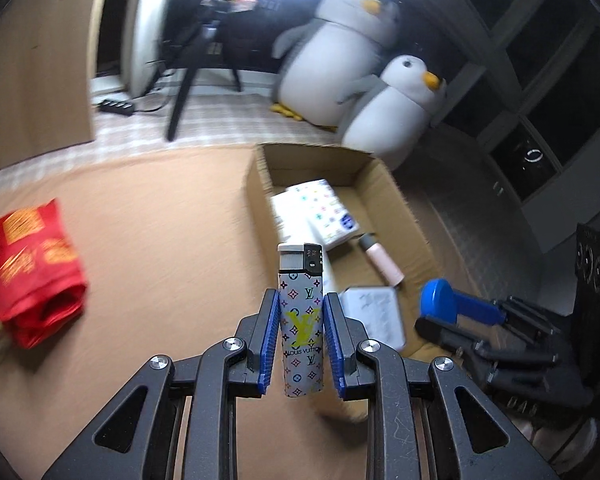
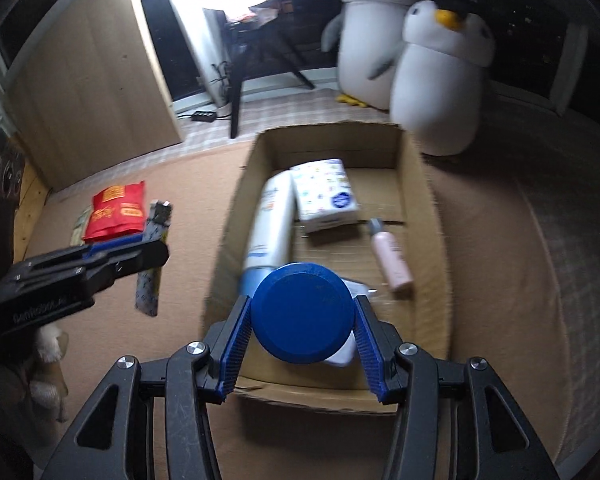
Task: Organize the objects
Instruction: 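Carry the lighter and blue lid into the box and release both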
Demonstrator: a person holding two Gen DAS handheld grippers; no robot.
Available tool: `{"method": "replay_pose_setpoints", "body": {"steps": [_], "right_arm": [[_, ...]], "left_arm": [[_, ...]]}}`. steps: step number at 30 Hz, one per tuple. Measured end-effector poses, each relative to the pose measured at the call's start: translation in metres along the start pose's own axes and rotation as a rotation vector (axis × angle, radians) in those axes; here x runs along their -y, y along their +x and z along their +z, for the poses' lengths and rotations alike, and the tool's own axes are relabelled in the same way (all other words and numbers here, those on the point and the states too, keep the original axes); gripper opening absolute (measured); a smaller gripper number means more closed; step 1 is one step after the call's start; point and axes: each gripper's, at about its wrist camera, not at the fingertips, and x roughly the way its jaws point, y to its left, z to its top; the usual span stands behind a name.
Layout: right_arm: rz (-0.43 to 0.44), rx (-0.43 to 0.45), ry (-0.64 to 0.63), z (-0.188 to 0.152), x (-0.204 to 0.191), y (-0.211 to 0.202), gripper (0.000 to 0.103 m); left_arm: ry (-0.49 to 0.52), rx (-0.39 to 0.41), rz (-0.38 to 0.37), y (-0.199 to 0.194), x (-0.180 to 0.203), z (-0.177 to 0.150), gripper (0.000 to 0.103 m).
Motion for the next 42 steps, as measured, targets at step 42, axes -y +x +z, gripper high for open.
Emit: {"method": "replay_pose_setpoints", "body": {"steps": [42], "right_arm": [[0.055,0.020,0.050,0.007,0.012,0.001,0.054]], "left_arm": [[-0.063,0.034,0.109,0.012,0.005,0.029,0.042]]}}
